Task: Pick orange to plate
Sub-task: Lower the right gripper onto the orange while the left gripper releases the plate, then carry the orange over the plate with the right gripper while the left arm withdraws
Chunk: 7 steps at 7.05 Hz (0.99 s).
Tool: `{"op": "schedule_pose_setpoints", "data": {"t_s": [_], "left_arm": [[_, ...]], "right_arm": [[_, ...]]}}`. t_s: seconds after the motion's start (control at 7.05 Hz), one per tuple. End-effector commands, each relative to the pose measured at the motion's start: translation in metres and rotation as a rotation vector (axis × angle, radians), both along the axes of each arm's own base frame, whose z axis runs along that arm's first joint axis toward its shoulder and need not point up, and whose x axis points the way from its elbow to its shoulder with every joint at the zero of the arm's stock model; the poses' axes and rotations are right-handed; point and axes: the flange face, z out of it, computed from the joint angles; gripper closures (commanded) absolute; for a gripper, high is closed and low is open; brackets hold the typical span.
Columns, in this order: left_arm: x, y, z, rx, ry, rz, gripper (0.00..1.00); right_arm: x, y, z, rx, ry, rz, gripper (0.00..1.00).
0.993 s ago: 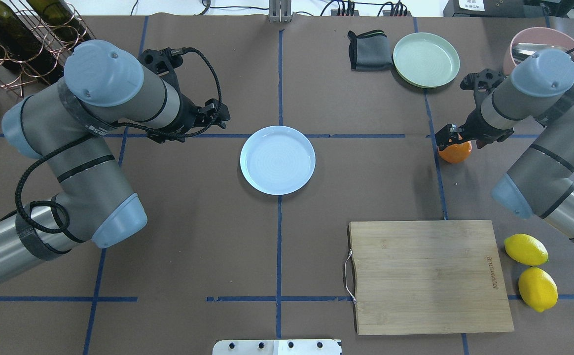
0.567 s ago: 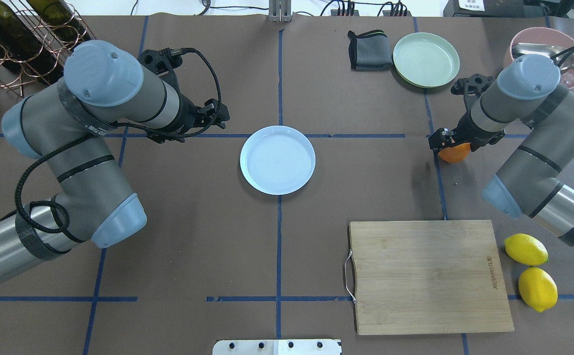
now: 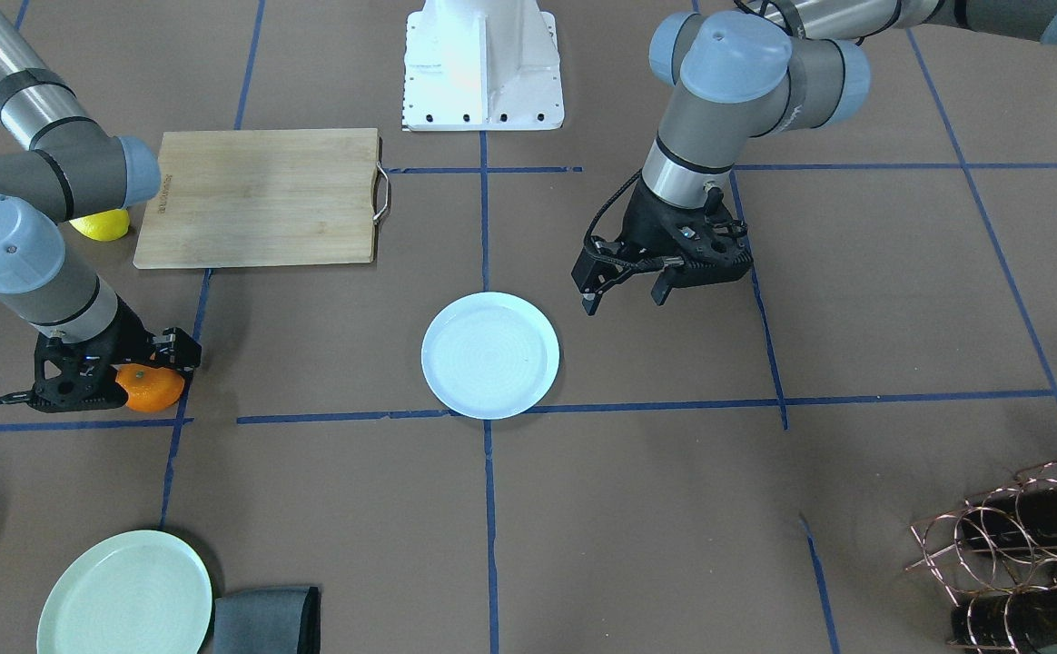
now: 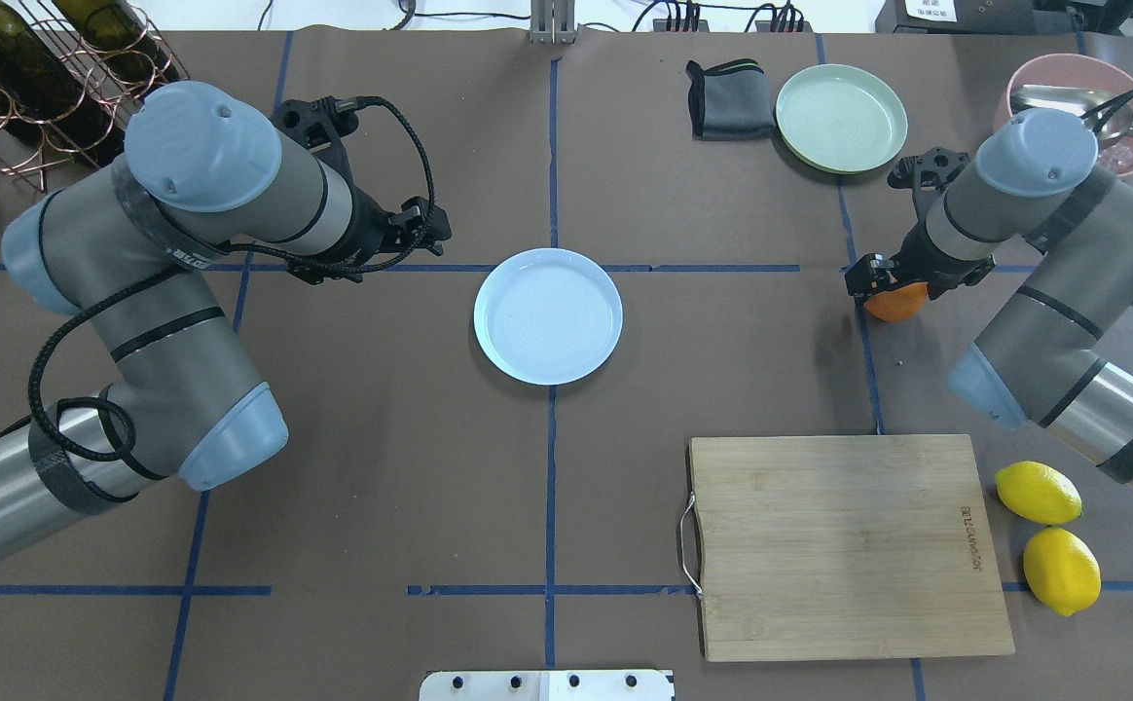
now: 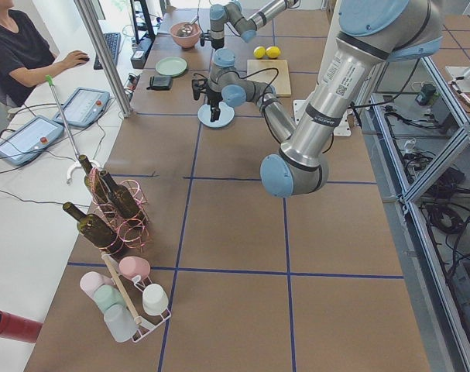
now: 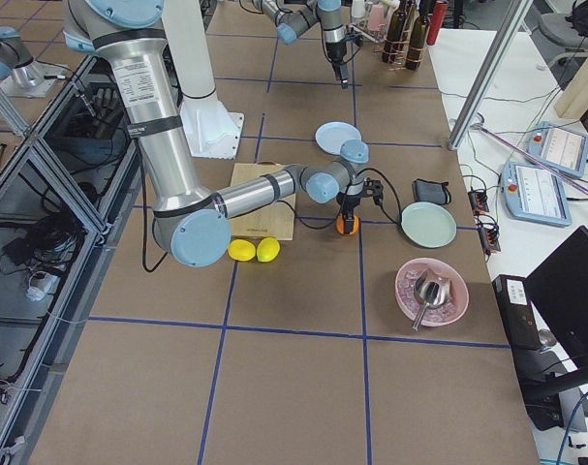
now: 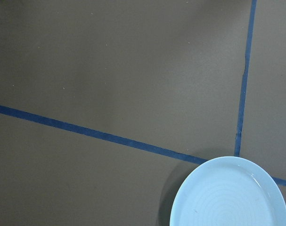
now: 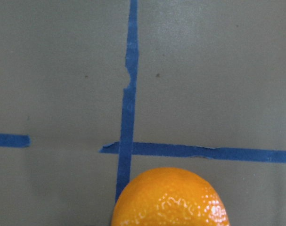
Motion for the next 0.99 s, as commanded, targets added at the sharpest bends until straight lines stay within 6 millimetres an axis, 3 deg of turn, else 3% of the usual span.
{"op": "schedule_pose_setpoints", "data": {"t_s": [0.0,0.14,0.28,0.43,0.57,0.85], "left_arm": [[0.0,0.0,0.001,-0.001,-0.001,0.002,0.0],[-0.002,-0.001,0.001,-0.001,-0.001,-0.001,0.0],[-0.017,-0.013,0.0,0.0,0.001,-0.022,0.0],[-0.044,-0.031,0.003,0.036,-0.023,0.028,0.0],[-0.071,-0.042,0.005,0.122,-0.092,0.077,0.0],[-0.136,-0.057,0.05,0.276,-0.218,0.175,0.0]], "right_arm": [[0.006,-0.004,-0.002,0.005,0.0,0.012,0.78],[0.013,-0.008,-0.009,0.02,-0.004,0.029,1.0],[0.016,-0.016,-0.04,0.043,-0.039,0.044,1.0],[0.008,-0.028,-0.08,0.048,-0.082,0.06,1.0],[-0.011,-0.033,-0.124,-0.003,-0.141,0.126,1.0],[-0.1,-0.003,-0.22,-0.108,-0.249,0.195,1.0]]}}
